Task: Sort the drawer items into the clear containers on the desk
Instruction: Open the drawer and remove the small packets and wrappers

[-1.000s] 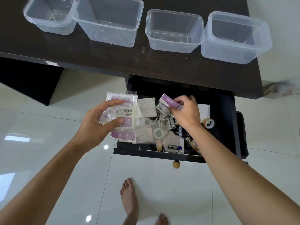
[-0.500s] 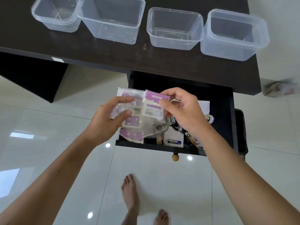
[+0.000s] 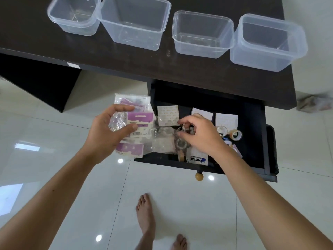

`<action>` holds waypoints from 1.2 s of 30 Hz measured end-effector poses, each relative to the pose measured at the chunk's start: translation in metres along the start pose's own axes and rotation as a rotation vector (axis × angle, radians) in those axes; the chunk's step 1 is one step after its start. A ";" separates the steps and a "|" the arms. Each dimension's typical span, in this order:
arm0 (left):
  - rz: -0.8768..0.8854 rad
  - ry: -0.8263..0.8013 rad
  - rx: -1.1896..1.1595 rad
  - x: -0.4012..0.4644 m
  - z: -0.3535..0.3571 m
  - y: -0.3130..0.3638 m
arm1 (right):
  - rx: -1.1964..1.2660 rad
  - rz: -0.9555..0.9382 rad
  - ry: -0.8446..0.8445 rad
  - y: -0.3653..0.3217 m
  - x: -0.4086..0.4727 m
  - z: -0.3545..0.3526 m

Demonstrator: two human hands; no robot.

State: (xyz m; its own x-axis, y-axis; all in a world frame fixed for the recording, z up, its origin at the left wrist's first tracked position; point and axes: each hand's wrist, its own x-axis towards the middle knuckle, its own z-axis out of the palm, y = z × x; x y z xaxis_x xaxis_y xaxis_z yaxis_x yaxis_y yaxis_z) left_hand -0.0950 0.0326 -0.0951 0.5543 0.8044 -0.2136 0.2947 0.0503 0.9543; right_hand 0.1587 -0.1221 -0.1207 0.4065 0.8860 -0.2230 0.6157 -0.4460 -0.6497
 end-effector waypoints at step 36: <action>-0.001 -0.067 0.035 -0.031 0.070 0.028 | 0.717 0.164 0.306 0.004 -0.069 -0.082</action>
State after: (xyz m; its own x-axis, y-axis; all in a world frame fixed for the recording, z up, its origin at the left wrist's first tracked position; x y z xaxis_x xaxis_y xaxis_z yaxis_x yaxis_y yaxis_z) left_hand -0.0495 -0.0329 -0.0768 0.6045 0.7629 -0.2292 0.3216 0.0295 0.9464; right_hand 0.1882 -0.1954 -0.0487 0.6859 0.6955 -0.2140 -0.0098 -0.2852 -0.9584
